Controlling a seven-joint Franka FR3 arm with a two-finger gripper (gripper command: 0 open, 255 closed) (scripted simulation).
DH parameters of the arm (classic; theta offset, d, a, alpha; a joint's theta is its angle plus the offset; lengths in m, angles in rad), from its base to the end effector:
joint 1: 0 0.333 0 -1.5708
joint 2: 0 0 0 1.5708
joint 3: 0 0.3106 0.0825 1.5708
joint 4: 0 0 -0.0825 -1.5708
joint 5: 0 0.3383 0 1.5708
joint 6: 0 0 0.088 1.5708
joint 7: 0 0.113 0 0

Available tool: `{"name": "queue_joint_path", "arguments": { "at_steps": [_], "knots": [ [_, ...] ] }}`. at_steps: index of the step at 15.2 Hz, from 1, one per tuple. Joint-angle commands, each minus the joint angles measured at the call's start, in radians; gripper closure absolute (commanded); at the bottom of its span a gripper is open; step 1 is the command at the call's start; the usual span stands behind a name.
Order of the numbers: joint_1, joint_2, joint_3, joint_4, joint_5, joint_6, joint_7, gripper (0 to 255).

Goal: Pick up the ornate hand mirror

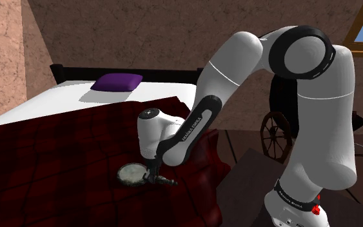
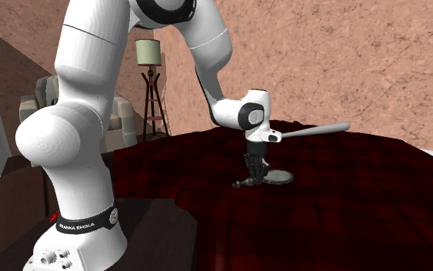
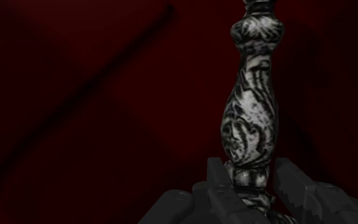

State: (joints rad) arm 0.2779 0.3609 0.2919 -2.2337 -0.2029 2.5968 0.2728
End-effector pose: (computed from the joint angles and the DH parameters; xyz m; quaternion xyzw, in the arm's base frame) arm 0.4384 0.2847 0.2436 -0.9746 -0.2234 -0.0124 0.0027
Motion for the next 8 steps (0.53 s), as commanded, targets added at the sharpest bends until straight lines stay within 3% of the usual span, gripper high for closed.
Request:
{"name": "queue_joint_path", "arguments": {
  "at_steps": [1, 8],
  "knots": [
    [0.0, 0.0, 0.0, 0.0, 0.0, 0.0, 0.0, 255],
    [-0.005, -0.023, 0.009, -0.002, 0.013, -0.02, -0.007, 255]
  ]
}}
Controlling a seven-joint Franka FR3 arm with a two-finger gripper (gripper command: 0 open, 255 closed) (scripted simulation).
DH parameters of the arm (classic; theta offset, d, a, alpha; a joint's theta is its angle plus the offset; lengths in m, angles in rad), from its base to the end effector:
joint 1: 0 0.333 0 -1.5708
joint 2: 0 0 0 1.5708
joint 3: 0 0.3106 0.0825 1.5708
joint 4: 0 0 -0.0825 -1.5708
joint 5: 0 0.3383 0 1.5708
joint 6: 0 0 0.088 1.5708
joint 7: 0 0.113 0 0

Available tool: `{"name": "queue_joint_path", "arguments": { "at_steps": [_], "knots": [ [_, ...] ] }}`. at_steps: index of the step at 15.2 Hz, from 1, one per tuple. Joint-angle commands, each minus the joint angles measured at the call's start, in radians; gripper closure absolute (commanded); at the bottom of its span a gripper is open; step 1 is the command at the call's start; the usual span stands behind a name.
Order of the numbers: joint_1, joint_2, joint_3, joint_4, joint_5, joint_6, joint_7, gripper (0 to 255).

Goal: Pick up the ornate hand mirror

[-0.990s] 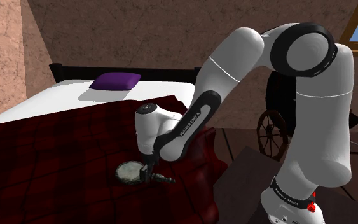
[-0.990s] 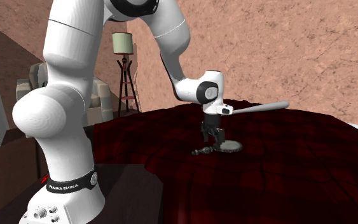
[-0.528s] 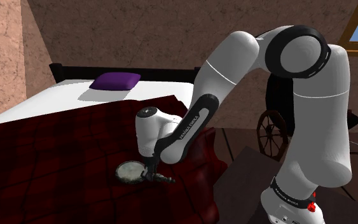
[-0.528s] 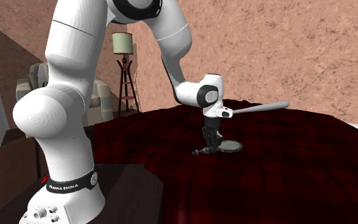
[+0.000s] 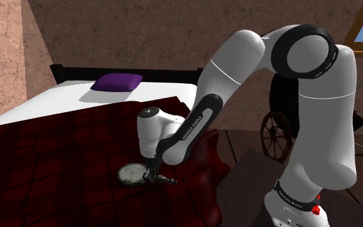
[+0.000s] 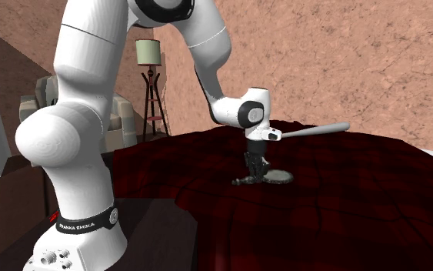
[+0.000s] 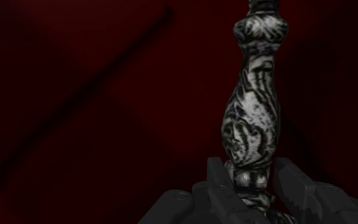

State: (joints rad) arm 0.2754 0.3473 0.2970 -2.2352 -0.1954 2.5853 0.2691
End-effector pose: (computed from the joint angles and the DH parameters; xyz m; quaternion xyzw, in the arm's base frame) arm 0.4375 0.2850 0.2491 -0.9747 -0.2233 -0.0125 0.0027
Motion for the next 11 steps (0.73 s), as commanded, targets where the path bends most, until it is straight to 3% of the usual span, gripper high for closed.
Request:
{"name": "queue_joint_path", "arguments": {
  "at_steps": [1, 11],
  "knots": [
    [-0.005, -0.021, 0.008, -0.001, 0.012, -0.019, -0.008, 255],
    [-0.028, -0.132, 0.039, 0.01, 0.079, -0.134, -0.055, 255]
  ]
}}
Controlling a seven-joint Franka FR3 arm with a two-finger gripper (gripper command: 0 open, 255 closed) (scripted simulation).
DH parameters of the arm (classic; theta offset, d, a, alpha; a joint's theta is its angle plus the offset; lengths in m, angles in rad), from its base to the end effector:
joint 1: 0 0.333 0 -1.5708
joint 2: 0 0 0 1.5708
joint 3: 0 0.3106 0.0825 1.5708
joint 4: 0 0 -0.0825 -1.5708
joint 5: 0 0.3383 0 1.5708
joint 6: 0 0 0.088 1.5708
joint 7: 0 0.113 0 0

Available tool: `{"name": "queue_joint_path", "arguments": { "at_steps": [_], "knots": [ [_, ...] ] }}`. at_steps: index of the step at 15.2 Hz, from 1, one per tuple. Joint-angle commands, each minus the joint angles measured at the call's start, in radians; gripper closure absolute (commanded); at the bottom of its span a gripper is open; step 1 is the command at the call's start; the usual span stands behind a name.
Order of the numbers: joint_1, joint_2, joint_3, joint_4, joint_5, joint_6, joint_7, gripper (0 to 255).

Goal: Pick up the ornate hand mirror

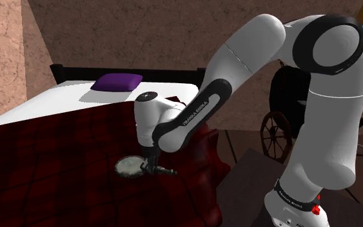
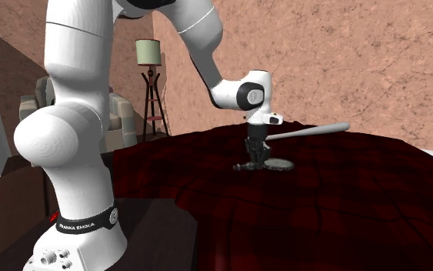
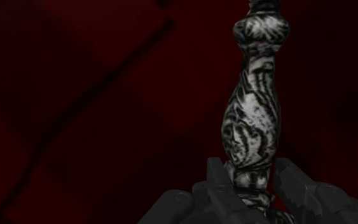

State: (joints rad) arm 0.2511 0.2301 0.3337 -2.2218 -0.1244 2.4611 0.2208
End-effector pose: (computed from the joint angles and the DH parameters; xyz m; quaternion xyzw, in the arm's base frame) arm 0.4345 0.2849 0.3024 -0.9746 -0.2235 -0.0124 0.0027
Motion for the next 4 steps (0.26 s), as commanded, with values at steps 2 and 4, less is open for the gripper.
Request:
{"name": "queue_joint_path", "arguments": {
  "at_steps": [2, 4],
  "knots": [
    [-0.006, -0.035, 0.007, 0.001, 0.02, -0.034, -0.015, 255],
    [-0.006, -0.036, 0.007, 0.001, 0.021, -0.035, -0.016, 255]
  ]
}}
